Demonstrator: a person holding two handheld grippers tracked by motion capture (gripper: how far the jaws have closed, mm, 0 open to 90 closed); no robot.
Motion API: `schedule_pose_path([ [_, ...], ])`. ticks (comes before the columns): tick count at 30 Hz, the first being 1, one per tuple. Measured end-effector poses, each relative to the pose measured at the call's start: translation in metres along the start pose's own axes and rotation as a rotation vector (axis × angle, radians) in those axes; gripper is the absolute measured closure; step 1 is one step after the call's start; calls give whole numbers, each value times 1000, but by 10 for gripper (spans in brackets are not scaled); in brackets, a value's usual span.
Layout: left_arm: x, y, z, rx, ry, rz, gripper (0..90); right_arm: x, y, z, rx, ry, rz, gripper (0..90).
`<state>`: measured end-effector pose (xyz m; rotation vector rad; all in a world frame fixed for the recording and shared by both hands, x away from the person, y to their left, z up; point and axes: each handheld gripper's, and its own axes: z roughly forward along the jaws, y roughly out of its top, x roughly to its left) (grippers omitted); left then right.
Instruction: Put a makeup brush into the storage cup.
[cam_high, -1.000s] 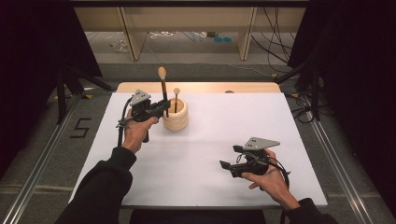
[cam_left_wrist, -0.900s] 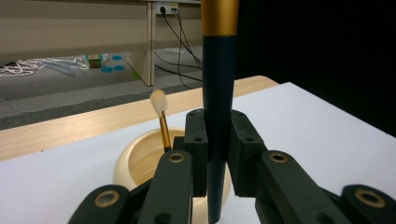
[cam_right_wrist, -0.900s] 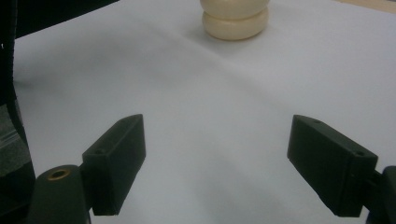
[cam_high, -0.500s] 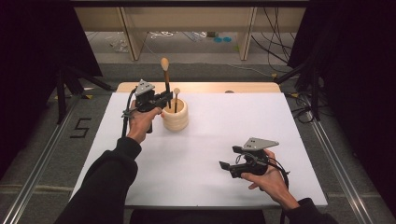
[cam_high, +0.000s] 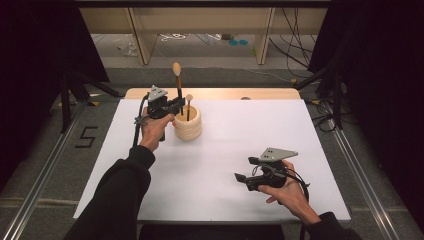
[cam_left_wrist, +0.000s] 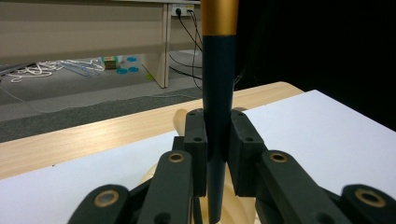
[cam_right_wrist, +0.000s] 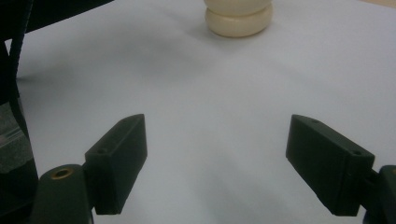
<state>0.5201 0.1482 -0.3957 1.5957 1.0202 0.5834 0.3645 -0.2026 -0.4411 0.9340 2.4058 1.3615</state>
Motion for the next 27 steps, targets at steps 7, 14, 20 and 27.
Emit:
schedule_pose_path([
  [7, 2, -8, 7, 18, 12, 3, 792, 0, 0, 1, 1, 1, -9, 215],
  [14, 3, -12, 10, 25, 15, 1, 792, -1, 0, 0, 6, 2, -1, 216],
  [20, 3, -17, 12, 41, 13, -3, 792, 0, 0, 0, 8, 6, 7, 216],
  [27, 3, -27, 17, 58, 25, -14, 687, 0, 0, 0, 5, 8, 0, 216],
])
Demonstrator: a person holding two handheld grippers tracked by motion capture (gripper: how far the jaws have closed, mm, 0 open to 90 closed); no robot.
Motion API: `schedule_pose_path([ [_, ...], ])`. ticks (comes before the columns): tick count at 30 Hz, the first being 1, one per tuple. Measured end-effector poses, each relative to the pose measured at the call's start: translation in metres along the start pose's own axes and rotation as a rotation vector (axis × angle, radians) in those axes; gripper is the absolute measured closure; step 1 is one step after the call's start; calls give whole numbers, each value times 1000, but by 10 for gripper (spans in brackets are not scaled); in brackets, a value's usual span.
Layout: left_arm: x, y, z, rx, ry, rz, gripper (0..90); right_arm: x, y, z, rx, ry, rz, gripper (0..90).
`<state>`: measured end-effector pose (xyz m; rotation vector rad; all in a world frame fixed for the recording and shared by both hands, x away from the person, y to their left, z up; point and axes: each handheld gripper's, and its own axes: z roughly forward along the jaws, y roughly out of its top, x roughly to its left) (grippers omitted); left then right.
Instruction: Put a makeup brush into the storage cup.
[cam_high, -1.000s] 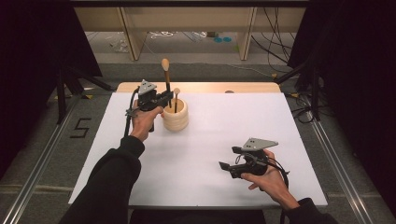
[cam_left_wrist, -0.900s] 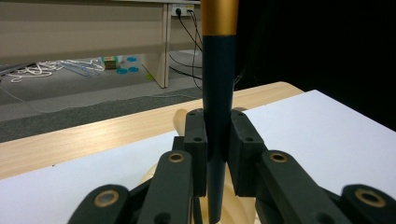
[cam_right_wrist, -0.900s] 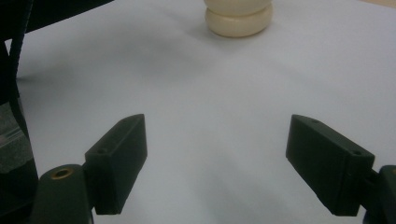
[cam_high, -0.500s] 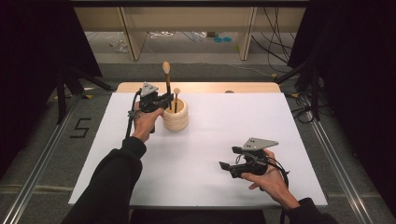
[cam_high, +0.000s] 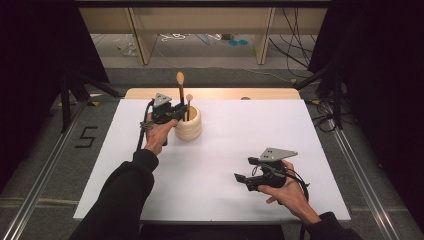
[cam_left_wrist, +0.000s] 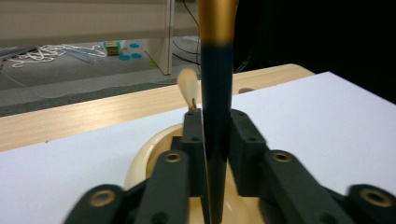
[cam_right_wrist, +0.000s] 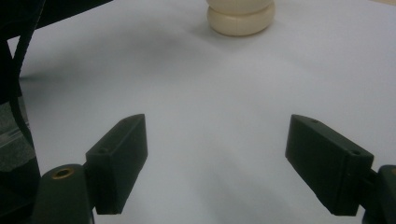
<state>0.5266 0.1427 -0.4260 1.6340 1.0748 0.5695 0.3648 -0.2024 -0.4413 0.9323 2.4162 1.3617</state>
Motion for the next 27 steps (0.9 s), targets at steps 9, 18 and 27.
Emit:
schedule_pose_path([
  [9, 3, 4, -8, -16, 52, -11, 346, 0, 0, 1, -4, 13, 11, 216],
  [18, 6, 5, -14, -10, 33, -53, 290, 0, 0, 0, 4, 8, 10, 213],
  [27, 3, 7, -19, -8, 9, -64, 240, -1, 0, 0, 1, -5, 5, 206],
])
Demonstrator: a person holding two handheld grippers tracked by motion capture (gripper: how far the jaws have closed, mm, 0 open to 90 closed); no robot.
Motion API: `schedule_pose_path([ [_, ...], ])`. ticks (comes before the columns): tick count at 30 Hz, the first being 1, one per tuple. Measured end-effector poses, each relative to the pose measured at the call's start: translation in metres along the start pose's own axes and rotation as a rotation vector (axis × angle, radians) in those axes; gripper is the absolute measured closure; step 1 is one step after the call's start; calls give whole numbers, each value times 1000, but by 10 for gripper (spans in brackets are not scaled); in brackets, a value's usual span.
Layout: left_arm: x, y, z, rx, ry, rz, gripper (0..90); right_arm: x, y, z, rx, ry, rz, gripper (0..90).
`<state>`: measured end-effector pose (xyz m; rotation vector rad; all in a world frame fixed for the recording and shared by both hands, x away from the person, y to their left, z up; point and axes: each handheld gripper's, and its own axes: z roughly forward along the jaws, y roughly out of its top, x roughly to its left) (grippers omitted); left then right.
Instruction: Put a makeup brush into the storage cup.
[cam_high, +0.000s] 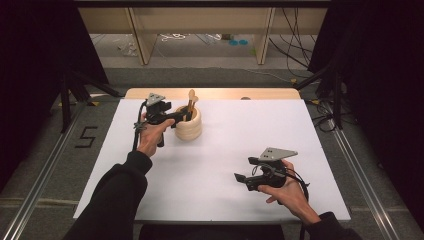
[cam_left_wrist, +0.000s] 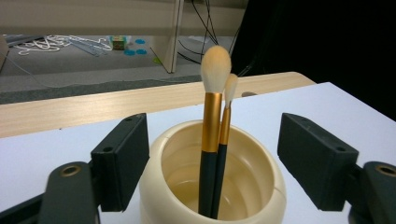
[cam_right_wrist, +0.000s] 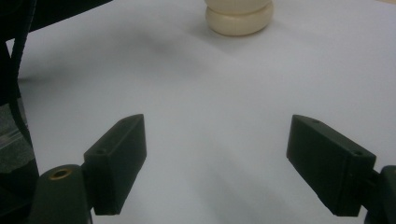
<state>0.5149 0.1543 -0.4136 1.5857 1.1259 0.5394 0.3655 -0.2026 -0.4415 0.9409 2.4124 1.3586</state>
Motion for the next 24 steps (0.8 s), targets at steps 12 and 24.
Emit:
schedule_pose_path([
  [12, -11, -1, -21, -21, -51, 0, 162, 0, 0, -1, -8, -4, 14, 202],
  [24, -28, -14, -52, -57, -112, 25, 160, 0, 1, -2, -26, -2, 16, 202],
])
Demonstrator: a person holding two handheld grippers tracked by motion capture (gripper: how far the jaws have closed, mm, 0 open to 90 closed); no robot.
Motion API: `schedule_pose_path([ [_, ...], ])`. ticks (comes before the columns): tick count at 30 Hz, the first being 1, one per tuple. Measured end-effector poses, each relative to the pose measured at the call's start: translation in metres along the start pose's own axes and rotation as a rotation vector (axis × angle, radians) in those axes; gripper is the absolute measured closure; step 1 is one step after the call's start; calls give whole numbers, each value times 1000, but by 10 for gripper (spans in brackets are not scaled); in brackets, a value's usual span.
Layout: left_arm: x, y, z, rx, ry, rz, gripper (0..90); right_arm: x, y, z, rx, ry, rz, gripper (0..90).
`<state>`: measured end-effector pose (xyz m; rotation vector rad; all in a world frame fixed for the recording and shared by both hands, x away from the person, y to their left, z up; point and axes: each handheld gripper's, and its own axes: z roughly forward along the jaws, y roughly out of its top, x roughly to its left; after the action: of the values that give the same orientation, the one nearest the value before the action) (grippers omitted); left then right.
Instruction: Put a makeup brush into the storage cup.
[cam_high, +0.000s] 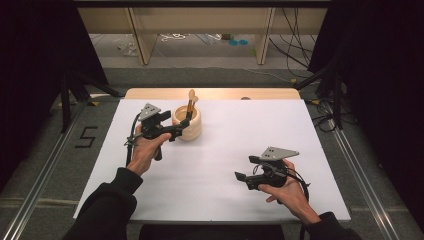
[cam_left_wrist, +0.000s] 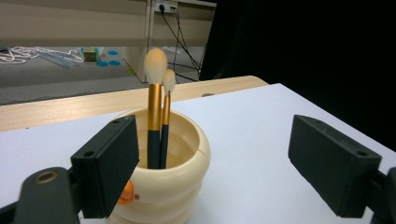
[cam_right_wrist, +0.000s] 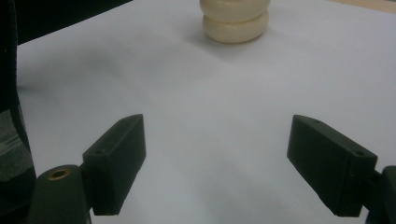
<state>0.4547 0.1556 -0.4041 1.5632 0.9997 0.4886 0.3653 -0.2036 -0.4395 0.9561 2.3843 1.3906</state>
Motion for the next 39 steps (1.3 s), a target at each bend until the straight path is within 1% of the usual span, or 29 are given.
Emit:
schedule_pose_path([
  [1, -1, -2, -2, 1, -6, 6, 159, 0, 0, 1, -11, 5, 0, 202],
  [2, -3, -3, -3, 2, -7, 4, 160, 0, 0, 1, -14, 0, -6, 202],
  [4, -5, -5, -6, 7, -10, 19, 159, 0, 0, 0, -10, -5, -6, 202],
  [5, -6, -6, -6, 11, -16, 26, 159, 0, 0, 1, -16, -3, -7, 201],
  [8, -10, -8, -9, 14, -23, 35, 159, 0, 1, 1, -22, -1, -10, 201],
  [11, -14, -8, -10, 14, -22, 56, 159, -1, 0, 1, -25, -2, -10, 199],
  [12, -15, -8, -11, 13, -25, 61, 159, -1, 0, 1, -33, 3, -8, 199],
  [14, -17, -9, -11, 16, -26, 61, 159, -1, 0, 0, -25, -6, -10, 197],
  [15, -18, -10, -11, 14, -28, 55, 159, -1, 0, 0, -27, -3, -9, 197],
  [16, -18, -11, -11, 15, -31, 62, 160, -1, 0, 1, -38, 0, -8, 198],
  [19, -20, -13, -12, 22, -30, 64, 159, -2, 0, 1, -37, 0, -9, 197],
  [21, -21, -15, -13, 24, -34, 63, 159, -2, 0, 2, -39, 1, -10, 198],
  [22, -22, -15, -13, 27, -36, 62, 159, -2, 1, 2, -40, -7, -9, 197],
  [24, -23, -17, -14, 28, -37, 56, 159, -2, 1, 3, -36, -2, -4, 197],
  [25, -23, -17, -15, 28, -38, 61, 159, -3, 0, 4, -40, 5, -10, 198],
  [26, -25, -19, -16, 32, -35, 61, 159, -3, 1, 3, -29, 4, -10, 198],
  [27, -25, -19, -16, 32, -38, 65, 159, -4, 0, 4, -44, 11, -8, 198],
  [28, -26, -20, -16, 37, -37, 61, 159, -4, 0, 4, -43, 11, -8, 197],
  [30, -27, -23, -17, 42, -41, 69, 159, -5, 1, 5, -49, 9, -8, 198],
  [31, -28, -24, -17, 44, -42, 68, 159, -5, 1, 4, -41, 9, -6, 198],
  [33, -29, -26, -19, 45, -49, 70, 159, -5, 1, 6, -47, 14, -10, 197],
  [34, -30, -27, -19, 45, -47, 66, 159, -4, 1, 5, -40, 16, -13, 197],
  [35, -31, -28, -20, 47, -48, 73, 159, -3, 1, 4, -39, 7, -5, 197],
  [36, -32, -29, -21, 49, -46, 74, 159, -4, 1, 5, -51, 12, -11, 197],
  [37, -33, -29, -23, 52, -51, 85, 159, -4, 1, 5, -49, 13, -12, 198],
  [39, -34, -31, -25, 52, -57, 83, 160, -4, 2, 4, -49, 13, -12, 197],
])
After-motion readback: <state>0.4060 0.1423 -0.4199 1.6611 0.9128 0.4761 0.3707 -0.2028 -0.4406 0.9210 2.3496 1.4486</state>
